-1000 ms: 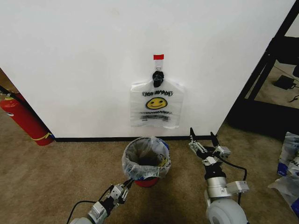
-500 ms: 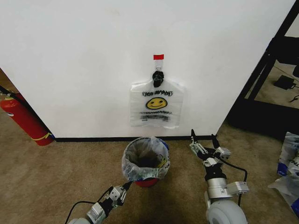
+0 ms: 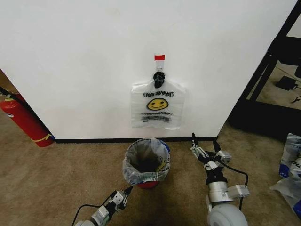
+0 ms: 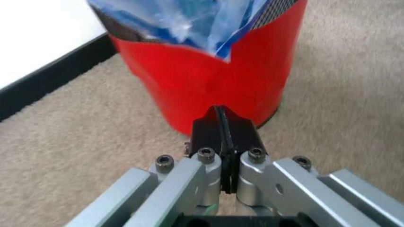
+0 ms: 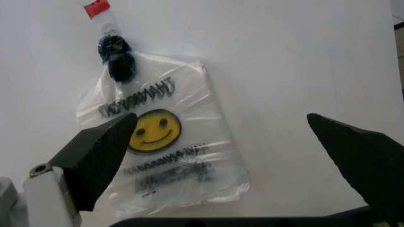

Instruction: Pick up the garbage bag from the wall and place it over the trash bin.

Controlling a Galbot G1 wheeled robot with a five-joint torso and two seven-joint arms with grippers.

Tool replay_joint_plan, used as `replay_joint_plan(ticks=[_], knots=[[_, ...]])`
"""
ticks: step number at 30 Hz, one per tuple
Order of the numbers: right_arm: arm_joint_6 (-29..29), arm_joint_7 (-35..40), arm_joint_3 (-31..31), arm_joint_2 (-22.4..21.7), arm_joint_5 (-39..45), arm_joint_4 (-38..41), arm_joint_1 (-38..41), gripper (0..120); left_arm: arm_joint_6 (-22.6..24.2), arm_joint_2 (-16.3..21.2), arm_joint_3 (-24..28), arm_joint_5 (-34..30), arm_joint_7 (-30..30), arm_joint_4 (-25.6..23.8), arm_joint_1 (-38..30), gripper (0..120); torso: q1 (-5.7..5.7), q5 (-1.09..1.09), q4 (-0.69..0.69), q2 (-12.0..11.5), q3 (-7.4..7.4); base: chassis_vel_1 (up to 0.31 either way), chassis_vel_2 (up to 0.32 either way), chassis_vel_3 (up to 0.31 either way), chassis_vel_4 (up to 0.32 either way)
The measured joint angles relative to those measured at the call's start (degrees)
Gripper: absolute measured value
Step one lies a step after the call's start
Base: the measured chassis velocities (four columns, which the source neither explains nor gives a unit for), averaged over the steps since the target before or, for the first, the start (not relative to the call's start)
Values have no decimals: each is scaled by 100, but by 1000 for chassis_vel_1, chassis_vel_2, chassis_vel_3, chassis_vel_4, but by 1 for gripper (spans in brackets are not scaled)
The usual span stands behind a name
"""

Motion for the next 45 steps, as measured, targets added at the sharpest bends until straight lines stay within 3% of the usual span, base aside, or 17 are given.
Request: replay_joint_plan(ticks=[2,7,11,14,18,26,29,42,45], knots=[[0,0,-1,-3,0,-8,10,100,-17,108,-91,59,-1,-135,122,0,0,2,0,0,0,0,0,0,0],[0,0,-35,29,0,-75,87,100,-220,366,-276,61,-50,-511,479,13,0,2,1,0,0,0,0,0,0],[-20,0,-77,62,2,-117,163,100,-359,403,-354,-1,-99,-903,756,33,0,2,2,0,0,0,0,0,0],[-27,1,-82,63,2,-118,168,100,-361,352,-339,-8,-116,-980,762,39,0,2,1,0,0,0,0,0,0],[-31,11,-74,61,3,-91,139,100,-289,154,-238,-17,-143,-961,612,59,0,1,0,0,0,0,0,0,0],[-22,40,-56,31,14,-57,50,100,-223,-110,-149,-60,-163,-759,516,86,0,2,1,0,0,0,0,0,0],[-22,41,-62,25,15,-52,41,100,-214,-171,-149,-88,-189,-718,513,91,0,2,1,0,0,0,0,0,0],[-17,45,-72,63,-14,25,-79,100,-245,-357,-121,-126,-303,-665,482,41,0,2,1,0,0,0,0,0,0],[-16,45,-75,67,-15,33,-94,100,-255,-382,-120,-116,-302,-626,469,34,0,2,1,0,0,0,0,0,0]])
